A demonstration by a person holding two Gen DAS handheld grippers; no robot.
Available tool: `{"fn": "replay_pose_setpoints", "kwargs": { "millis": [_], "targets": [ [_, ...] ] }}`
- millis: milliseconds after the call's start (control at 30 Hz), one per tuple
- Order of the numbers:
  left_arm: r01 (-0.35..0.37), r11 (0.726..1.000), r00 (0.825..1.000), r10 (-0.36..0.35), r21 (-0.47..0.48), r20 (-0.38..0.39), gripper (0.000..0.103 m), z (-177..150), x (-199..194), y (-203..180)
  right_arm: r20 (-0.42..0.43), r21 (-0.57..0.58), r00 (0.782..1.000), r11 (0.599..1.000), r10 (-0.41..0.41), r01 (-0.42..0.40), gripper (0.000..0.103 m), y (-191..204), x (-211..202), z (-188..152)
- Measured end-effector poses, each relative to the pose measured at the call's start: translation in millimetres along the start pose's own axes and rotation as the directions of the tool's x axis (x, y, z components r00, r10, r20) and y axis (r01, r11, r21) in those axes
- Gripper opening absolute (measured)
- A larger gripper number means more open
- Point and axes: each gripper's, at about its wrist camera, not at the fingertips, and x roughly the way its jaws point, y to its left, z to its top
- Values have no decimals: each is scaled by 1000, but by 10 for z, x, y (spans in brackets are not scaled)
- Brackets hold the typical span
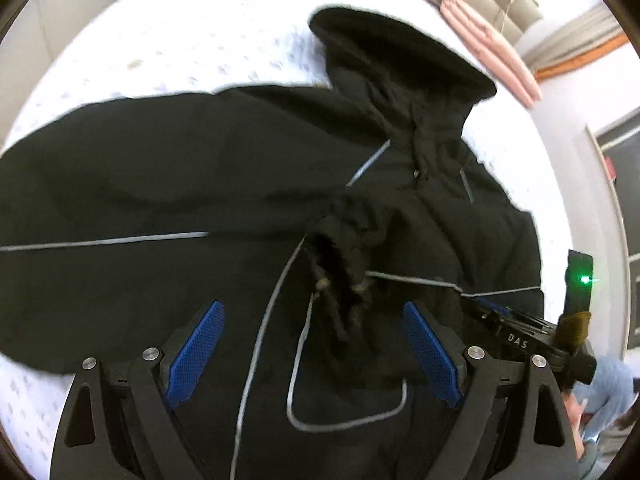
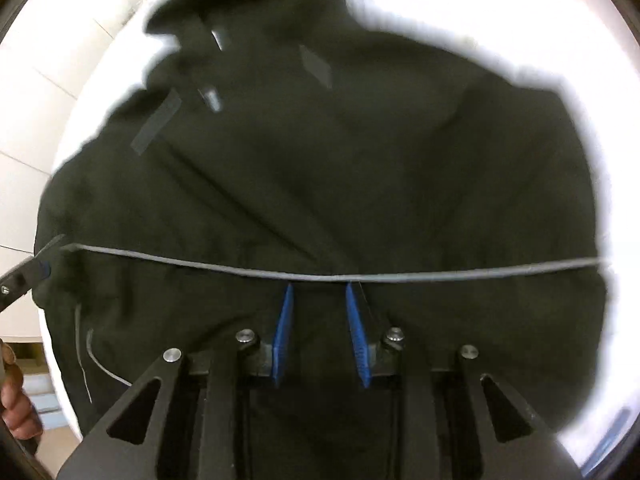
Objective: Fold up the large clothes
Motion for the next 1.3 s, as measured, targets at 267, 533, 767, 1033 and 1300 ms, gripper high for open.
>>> {"fn": "replay_pose_setpoints", "kwargs": {
  "millis": [267,533,767,1033,1300],
  "targets": [
    [52,998,997,-51,23,-65,19,98,280,-25,10,-21,1000,1000,-6,6,31,3,-78,2],
    [79,997,984,-74,-26,162,17,347,-460,142,89,-73,996,997,-4,11,36,306,-591,-71],
    [3,991,998,5,-132,62,19,230,-107,797,107,-74,994,996,-39,47,60,228,-598,-57],
    [-39,992,996,48,-118,74,32,148,-118,855,18,-54,996,994,-91,92,64,209,-135,-38],
    [-61,994,978,42,85,206,44,204,-674,201,173,11,978,993,-118,117,61,-46,-700,190]
  ]
}}
